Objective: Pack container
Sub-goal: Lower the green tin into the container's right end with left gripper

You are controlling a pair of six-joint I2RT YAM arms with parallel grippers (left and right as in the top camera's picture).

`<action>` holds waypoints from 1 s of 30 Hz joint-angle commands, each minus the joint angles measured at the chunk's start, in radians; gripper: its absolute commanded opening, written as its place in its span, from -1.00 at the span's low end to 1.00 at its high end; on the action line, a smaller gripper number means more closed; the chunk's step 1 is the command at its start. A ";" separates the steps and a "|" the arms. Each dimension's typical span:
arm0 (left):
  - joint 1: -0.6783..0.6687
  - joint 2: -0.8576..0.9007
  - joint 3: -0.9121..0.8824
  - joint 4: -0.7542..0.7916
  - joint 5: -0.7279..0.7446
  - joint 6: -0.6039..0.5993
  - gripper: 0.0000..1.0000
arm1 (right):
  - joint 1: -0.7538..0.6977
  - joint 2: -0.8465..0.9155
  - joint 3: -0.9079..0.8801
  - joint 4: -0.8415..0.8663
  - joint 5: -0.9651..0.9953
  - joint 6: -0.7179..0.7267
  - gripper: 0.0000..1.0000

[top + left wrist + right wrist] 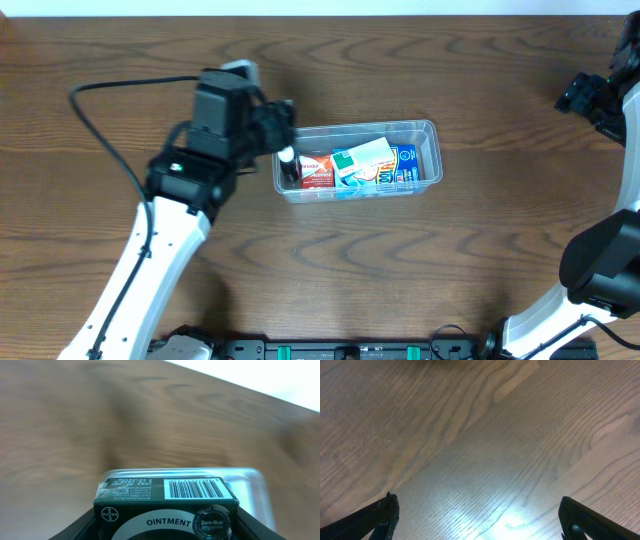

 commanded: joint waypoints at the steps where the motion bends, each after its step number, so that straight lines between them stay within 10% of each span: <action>1: -0.107 0.006 0.022 0.063 0.014 -0.010 0.07 | -0.003 -0.001 0.009 -0.001 0.014 -0.008 0.98; 13: -0.394 0.222 0.023 0.351 0.011 -0.010 0.07 | -0.003 -0.001 0.009 -0.001 0.014 -0.008 0.98; 30: -0.430 0.408 0.022 0.524 0.006 -0.060 -0.04 | -0.003 -0.001 0.009 -0.001 0.014 -0.008 0.98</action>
